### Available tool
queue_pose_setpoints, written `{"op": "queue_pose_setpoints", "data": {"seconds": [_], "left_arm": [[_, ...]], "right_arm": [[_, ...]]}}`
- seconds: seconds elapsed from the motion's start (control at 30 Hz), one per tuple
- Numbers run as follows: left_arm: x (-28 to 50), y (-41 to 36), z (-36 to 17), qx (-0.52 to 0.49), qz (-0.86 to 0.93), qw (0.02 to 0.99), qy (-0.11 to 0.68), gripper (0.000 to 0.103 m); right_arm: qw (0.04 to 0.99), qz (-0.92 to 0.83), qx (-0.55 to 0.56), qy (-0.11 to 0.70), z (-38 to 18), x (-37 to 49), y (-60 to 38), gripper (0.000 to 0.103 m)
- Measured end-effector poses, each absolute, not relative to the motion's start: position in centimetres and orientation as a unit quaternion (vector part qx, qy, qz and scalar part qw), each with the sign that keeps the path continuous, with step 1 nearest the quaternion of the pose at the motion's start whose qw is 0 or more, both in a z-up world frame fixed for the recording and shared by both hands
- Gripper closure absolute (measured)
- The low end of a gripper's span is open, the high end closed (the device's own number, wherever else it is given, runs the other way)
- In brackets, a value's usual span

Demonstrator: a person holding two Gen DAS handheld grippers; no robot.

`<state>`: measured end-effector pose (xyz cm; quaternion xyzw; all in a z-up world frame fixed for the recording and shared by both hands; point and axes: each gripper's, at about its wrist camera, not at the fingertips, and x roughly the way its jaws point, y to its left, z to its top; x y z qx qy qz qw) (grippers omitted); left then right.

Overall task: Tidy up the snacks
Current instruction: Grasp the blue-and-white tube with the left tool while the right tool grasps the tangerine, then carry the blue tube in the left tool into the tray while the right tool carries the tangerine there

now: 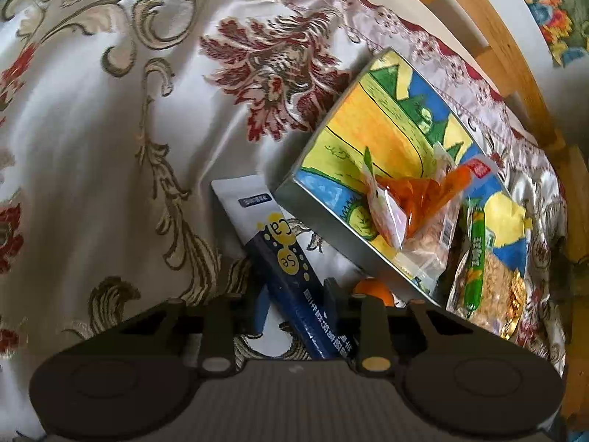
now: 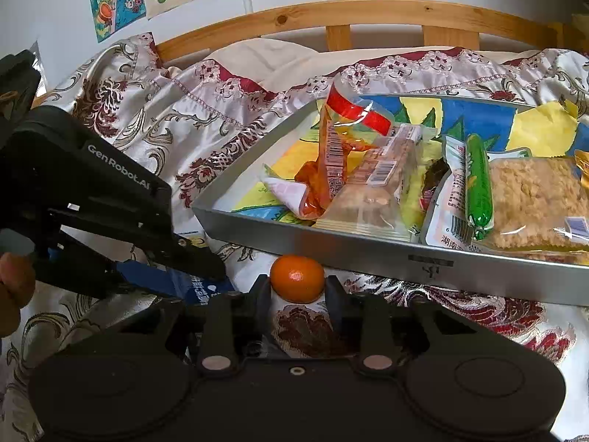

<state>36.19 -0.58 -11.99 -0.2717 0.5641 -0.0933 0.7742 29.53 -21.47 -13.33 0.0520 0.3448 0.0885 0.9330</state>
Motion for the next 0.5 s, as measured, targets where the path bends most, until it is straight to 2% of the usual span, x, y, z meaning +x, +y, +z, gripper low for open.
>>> {"op": "queue_pose_setpoints", "data": {"seconds": [0.2,0.37,0.5], "left_arm": [[35.1,-0.2,-11.2,-0.272,-0.064,0.782,0.558,0.080],[34.2,0.1,-9.5,-0.263,-0.065,0.795,0.543,0.093],[33.6,0.3,-8.1,-0.261,-0.070,0.806,0.526,0.095]], "right_arm": [[0.937,0.077,0.042,0.337,-12.7,28.6,-21.5,0.070],[0.941,0.066,0.044,0.328,-11.4,26.9,-21.9,0.070],[0.947,0.056,0.050,0.311,-9.8,25.5,-22.4,0.070]]}}
